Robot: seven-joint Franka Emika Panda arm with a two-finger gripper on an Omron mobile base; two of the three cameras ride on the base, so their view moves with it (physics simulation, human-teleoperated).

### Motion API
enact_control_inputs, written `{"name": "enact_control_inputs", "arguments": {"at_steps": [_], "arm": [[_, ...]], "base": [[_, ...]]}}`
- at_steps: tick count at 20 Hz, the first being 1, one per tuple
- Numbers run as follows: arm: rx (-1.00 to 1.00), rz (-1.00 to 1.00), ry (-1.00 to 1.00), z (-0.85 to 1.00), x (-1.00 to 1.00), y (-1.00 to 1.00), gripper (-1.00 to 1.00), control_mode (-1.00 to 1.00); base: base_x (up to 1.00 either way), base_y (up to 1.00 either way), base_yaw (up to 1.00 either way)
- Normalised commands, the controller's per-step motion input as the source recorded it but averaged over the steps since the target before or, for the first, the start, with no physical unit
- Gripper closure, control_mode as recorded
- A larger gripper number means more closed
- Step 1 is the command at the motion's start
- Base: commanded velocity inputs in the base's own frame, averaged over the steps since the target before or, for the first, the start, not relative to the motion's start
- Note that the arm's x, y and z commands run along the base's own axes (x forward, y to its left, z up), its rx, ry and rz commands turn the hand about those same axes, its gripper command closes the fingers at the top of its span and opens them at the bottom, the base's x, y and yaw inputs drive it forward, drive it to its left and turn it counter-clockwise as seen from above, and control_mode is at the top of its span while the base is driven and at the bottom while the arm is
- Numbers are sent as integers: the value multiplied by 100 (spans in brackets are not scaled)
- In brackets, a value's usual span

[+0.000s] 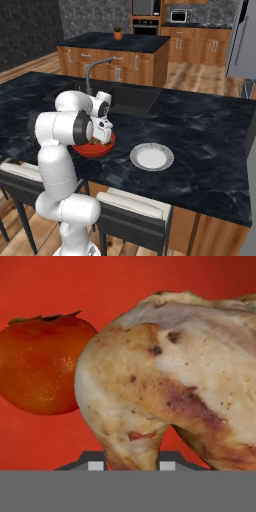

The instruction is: Pick the chicken drumstick and tomato from their plates and place them in the bowl. Then put the bowl in the fridge.

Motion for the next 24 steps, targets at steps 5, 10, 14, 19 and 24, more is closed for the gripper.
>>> {"name": "enact_control_inputs", "arguments": {"at_steps": [5, 10, 14, 19, 24], "arm": [[1, 0, 8, -16, 0, 24, 100, -100], [1, 0, 7, -18, -13, 26, 100, -100], [4, 0, 1, -15, -13, 29, 100, -100], [4, 0, 3, -16, -15, 24, 100, -100], [7, 0, 5, -17, -21, 17, 100, -100]], "base": [[0, 0, 0], [0, 0, 0], [0, 0, 0], [0, 0, 0], [0, 0, 0]]}}
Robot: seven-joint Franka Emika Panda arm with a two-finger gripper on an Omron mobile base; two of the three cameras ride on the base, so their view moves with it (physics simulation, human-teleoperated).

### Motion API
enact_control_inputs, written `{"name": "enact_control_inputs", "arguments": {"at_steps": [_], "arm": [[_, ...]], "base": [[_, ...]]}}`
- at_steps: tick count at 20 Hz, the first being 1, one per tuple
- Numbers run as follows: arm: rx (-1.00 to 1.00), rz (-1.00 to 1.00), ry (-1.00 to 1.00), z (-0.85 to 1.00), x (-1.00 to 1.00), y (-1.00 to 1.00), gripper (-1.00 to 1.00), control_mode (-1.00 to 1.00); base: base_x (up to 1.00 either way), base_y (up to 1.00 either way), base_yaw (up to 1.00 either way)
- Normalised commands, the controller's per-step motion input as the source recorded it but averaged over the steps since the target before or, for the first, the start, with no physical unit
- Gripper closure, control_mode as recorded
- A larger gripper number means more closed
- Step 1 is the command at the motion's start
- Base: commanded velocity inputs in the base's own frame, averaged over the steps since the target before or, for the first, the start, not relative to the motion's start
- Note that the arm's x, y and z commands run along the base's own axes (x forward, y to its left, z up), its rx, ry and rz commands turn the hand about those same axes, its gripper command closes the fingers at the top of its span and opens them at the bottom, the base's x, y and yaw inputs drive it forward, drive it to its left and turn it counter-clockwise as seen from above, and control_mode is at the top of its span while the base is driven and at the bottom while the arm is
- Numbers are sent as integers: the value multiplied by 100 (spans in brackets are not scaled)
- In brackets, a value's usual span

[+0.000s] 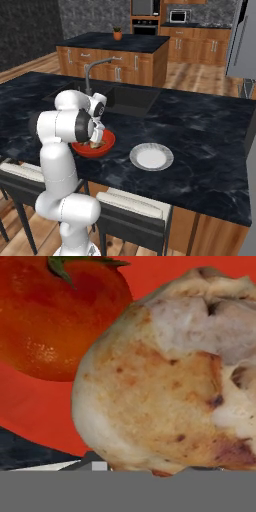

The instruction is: Pick the chicken drumstick and tomato from their plates and place them in the bowl. Then put the bowl in the fridge.

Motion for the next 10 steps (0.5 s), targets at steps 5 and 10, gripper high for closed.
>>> {"name": "enact_control_inputs", "arguments": {"at_steps": [5, 10], "arm": [[8, -1, 4, -16, -16, 16, 100, -100], [5, 0, 4, -16, -1, 7, 100, -100]], "base": [[0, 0, 0], [0, 0, 0]]}}
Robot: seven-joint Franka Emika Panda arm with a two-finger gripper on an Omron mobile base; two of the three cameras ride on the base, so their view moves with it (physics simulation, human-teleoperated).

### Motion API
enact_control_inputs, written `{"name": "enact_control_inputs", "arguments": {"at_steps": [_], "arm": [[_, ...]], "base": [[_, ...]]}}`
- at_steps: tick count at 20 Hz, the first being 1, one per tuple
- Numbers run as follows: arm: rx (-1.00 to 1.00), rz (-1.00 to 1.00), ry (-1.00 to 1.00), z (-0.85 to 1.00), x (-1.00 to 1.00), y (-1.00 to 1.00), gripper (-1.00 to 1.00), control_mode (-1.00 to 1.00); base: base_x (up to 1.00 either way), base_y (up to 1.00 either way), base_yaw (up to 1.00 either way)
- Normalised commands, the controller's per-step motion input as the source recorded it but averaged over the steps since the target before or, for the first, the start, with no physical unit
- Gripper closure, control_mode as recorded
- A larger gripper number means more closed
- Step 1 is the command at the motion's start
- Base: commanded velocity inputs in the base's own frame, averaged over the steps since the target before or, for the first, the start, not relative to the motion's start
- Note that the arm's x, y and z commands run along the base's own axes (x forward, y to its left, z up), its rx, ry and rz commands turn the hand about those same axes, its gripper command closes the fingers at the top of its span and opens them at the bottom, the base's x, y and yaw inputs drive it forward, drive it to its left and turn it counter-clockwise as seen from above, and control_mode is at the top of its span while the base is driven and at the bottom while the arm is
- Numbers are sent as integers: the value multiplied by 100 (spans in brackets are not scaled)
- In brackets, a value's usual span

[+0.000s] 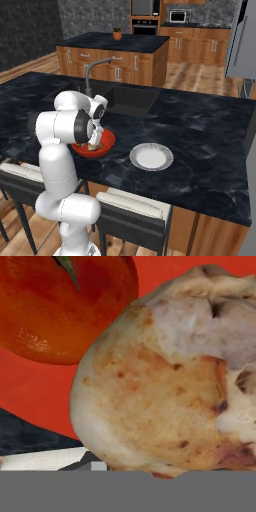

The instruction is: Pick the chicken drumstick and tomato from their plates and place them in the bowl. Then put the bowl in the fridge.

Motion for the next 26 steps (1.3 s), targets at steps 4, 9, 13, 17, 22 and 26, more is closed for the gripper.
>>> {"name": "enact_control_inputs", "arguments": {"at_steps": [4, 9, 13, 17, 22, 26], "arm": [[0, 0, 0, -14, 0, 5, 100, -100], [0, 0, 0, -13, 0, 3, -100, -100], [0, 0, 0, -10, 0, 2, -100, -100], [0, 0, 0, -2, 0, 1, -100, -100], [0, 0, 0, 28, -13, 0, -100, -100], [0, 0, 0, 33, -34, -4, -100, -100]], "base": [[0, 0, 0], [0, 0, 0], [0, 0, 0], [0, 0, 0], [0, 0, 0], [0, 0, 0]]}}
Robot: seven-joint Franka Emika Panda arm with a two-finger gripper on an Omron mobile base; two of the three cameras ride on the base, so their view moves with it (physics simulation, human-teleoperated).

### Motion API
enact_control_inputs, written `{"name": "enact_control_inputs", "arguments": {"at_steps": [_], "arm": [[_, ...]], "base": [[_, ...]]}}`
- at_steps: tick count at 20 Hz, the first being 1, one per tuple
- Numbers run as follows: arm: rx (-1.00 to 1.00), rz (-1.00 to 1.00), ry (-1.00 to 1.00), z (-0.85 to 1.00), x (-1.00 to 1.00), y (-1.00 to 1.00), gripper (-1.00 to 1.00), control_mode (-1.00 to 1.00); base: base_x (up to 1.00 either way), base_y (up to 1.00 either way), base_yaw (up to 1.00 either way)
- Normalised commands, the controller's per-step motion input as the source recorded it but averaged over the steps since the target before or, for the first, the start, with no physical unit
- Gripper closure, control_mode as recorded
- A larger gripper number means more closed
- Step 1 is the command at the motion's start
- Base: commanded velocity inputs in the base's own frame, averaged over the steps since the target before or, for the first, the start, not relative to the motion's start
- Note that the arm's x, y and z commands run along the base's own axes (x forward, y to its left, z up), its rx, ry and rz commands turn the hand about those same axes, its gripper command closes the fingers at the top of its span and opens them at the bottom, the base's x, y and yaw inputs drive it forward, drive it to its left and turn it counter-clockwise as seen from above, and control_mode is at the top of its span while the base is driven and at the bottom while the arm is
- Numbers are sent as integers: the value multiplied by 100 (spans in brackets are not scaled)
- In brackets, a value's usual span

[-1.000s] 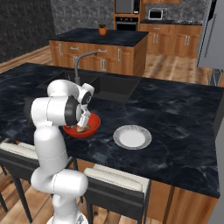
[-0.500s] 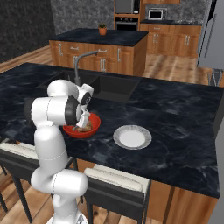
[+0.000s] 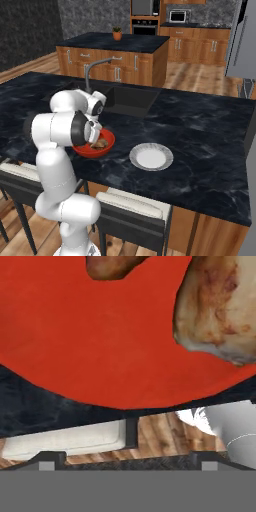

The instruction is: Pick the chicken drumstick and tomato from their plates and place them in the bowl. Then put the bowl in the fridge.

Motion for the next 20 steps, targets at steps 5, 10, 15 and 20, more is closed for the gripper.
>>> {"name": "enact_control_inputs", "arguments": {"at_steps": [5, 10, 15, 20], "arm": [[0, 6, 0, 18, -47, 0, -100, -100], [-7, 19, -1, 2, -43, 12, -100, -100], [-22, 29, -10, 3, -22, 19, -100, -100], [-16, 24, -7, 14, -7, 8, -100, -100]], "base": [[0, 0, 0], [0, 0, 0], [0, 0, 0], [0, 0, 0]]}}
